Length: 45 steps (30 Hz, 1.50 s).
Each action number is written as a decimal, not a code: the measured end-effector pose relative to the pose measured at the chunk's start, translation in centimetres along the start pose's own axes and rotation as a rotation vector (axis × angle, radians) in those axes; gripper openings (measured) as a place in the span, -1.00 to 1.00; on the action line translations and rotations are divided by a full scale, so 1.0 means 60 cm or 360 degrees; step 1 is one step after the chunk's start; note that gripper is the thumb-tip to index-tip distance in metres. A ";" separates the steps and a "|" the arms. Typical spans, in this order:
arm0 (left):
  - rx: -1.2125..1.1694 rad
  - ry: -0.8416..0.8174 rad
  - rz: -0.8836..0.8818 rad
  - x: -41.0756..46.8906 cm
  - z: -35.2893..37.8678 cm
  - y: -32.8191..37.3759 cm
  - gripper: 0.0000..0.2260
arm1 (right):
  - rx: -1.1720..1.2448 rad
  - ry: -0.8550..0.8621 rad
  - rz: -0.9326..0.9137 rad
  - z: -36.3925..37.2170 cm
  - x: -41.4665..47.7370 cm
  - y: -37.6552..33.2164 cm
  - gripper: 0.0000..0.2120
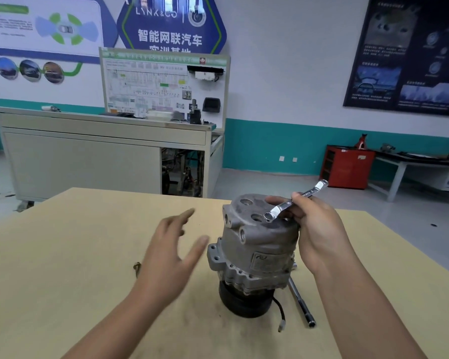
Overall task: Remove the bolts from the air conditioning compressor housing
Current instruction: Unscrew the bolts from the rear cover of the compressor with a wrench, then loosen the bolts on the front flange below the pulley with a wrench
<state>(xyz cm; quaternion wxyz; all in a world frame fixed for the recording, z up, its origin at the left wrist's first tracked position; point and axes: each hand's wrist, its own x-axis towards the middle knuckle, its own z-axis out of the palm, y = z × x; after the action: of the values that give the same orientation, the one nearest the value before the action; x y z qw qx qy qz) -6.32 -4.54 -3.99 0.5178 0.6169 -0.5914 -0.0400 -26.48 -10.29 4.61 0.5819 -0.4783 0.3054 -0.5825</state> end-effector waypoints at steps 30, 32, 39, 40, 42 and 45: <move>-0.0541 -0.0422 0.0069 0.016 0.059 0.009 -0.02 | -0.2340 0.0281 0.0285 -0.208 0.018 0.157 -0.74; -0.0373 -0.0405 0.0046 0.009 0.058 -0.009 0.09 | -0.2086 0.0340 0.0008 -0.206 0.013 0.148 -0.76; -0.0180 -0.0360 0.0294 -0.006 0.075 -0.042 0.04 | -0.1717 -0.0629 -0.0413 -0.162 -0.008 0.133 0.13; -0.0145 -0.0378 0.0321 -0.006 0.078 -0.043 0.03 | -0.1744 -0.0686 -0.0435 -0.154 -0.004 0.141 0.13; -0.0048 -0.0369 0.0382 -0.008 0.080 -0.046 0.01 | -0.1700 -0.0688 -0.0475 -0.144 0.002 0.155 0.11; 0.0111 -0.0361 0.0469 -0.005 0.079 -0.050 0.01 | -0.1597 -0.0572 -0.0431 -0.148 0.007 0.169 0.13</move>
<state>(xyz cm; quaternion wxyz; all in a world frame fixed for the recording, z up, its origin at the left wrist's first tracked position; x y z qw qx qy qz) -7.46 -7.80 -8.42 0.4264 0.5328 -0.7309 -0.0124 -30.63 -13.89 -7.73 0.2453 -0.8241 0.3772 -0.3440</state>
